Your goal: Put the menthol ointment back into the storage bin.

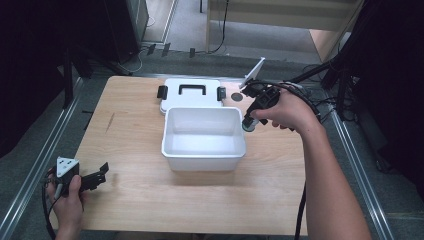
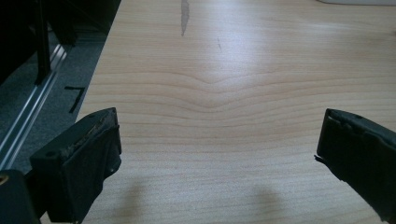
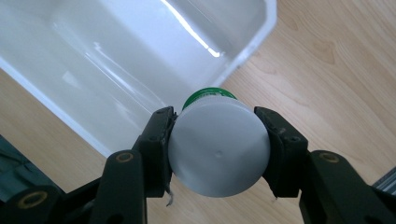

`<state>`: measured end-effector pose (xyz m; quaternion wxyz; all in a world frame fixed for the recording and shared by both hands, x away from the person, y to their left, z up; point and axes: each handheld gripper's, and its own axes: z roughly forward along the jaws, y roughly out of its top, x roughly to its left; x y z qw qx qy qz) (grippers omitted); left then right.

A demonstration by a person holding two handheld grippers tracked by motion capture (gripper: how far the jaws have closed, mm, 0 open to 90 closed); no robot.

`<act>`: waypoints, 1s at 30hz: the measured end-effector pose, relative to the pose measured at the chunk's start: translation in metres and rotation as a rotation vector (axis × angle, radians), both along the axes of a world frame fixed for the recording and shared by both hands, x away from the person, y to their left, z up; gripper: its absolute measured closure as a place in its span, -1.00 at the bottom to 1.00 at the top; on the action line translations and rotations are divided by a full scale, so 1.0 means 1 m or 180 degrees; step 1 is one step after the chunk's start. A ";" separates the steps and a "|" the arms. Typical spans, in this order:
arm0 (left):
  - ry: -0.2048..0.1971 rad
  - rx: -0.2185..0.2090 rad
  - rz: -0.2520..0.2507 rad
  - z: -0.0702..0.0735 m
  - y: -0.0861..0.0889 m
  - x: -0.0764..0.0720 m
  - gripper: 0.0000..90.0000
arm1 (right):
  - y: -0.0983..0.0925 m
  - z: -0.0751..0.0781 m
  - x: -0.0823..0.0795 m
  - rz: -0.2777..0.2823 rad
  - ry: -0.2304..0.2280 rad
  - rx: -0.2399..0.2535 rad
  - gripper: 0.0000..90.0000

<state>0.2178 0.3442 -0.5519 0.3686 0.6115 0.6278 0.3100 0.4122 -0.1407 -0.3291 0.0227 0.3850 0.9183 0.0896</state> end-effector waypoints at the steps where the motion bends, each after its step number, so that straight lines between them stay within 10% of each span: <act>1: 0.0000 0.0000 0.0000 0.000 0.000 0.000 -0.99 | 0.000 0.000 0.000 0.0000 0.0000 0.0000 0.14; 14: -0.0014 -0.0034 -0.0011 0.000 0.001 0.000 -0.99 | 0.034 -0.004 -0.002 0.0684 -0.0099 0.0053 0.14; 24: -0.0005 -0.0025 -0.0009 0.000 0.000 0.000 -0.99 | 0.047 -0.033 -0.010 0.1535 -0.0285 -0.0140 0.14; 30: -0.0007 -0.0023 -0.0009 0.000 0.000 0.000 -0.99 | 0.047 -0.050 -0.009 0.1669 -0.0277 -0.0196 0.14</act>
